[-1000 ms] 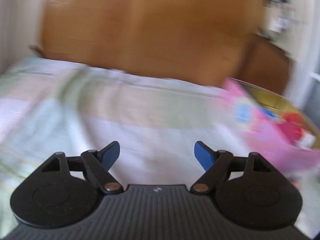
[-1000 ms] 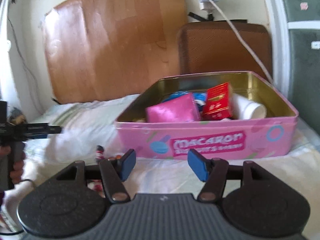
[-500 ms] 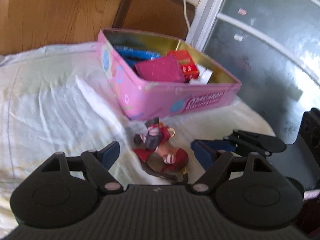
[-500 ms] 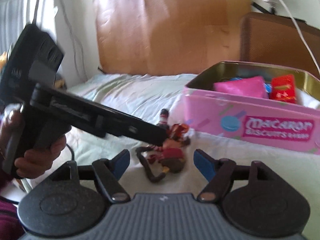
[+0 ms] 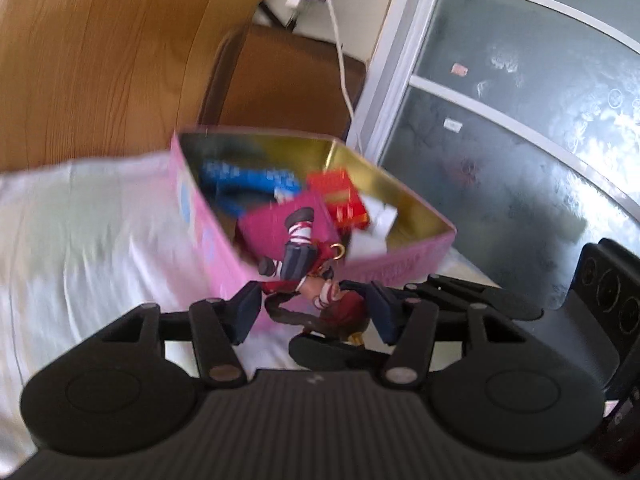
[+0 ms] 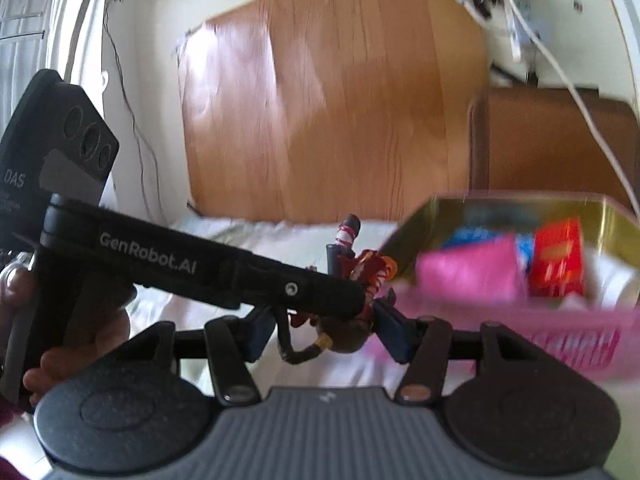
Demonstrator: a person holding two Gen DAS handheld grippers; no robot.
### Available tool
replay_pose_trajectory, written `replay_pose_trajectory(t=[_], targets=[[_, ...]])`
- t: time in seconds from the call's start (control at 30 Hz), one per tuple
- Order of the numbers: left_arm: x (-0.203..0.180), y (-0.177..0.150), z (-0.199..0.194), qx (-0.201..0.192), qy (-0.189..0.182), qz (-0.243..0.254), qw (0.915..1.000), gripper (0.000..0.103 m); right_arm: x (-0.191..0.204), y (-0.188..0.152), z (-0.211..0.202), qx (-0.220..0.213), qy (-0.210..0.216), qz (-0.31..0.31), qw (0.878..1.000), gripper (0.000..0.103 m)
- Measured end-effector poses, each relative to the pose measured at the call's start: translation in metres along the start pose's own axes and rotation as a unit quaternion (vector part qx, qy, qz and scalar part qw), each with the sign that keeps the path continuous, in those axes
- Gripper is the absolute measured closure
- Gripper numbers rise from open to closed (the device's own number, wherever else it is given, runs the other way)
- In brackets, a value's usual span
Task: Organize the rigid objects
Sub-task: 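Lower the red toy figure into the tin and open the right gripper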
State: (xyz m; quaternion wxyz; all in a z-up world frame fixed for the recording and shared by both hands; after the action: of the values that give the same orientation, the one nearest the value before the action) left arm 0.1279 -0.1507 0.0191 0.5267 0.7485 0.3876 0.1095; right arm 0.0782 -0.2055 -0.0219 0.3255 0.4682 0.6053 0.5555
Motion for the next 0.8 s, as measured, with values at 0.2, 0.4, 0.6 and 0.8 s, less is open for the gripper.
replay_pose_trajectory(t=[0.2, 0.4, 0.6, 0.8], targets=[[-0.007, 0.043, 0.035, -0.012, 0.013, 0.029, 0.9994, 0.042, -0.032, 0.038, 0.021, -0.024, -0.033, -0.018, 0.999, 0.049], [0.003, 0.064, 0.107, 0.012, 0.05, 0.048, 0.9975, 0.035, -0.091, 0.051, 0.07, 0.0, -0.09, -0.003, 0.996, 0.048], [0.027, 0.073, 0.124, -0.009, 0.131, 0.027, 0.9909, 0.021, -0.133, 0.047, 0.08, -0.009, -0.144, 0.068, 0.987, 0.038], [0.026, 0.072, 0.092, -0.045, 0.158, 0.02, 0.9862, 0.02, -0.132, 0.029, 0.035, -0.058, -0.149, 0.112, 0.981, 0.038]])
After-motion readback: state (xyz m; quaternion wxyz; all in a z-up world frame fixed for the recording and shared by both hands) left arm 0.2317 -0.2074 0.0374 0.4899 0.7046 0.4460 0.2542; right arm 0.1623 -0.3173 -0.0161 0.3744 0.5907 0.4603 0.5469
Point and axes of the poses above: each gripper's, at about its wrist camera, not at the fingertips, and z roughly the way its jaws point, x to its left, y to its top, the point moved 10 cm from there along z, roughly the way its jaws point, and after that the axes turned 3 degrees about -x, right-handed, at the moved point
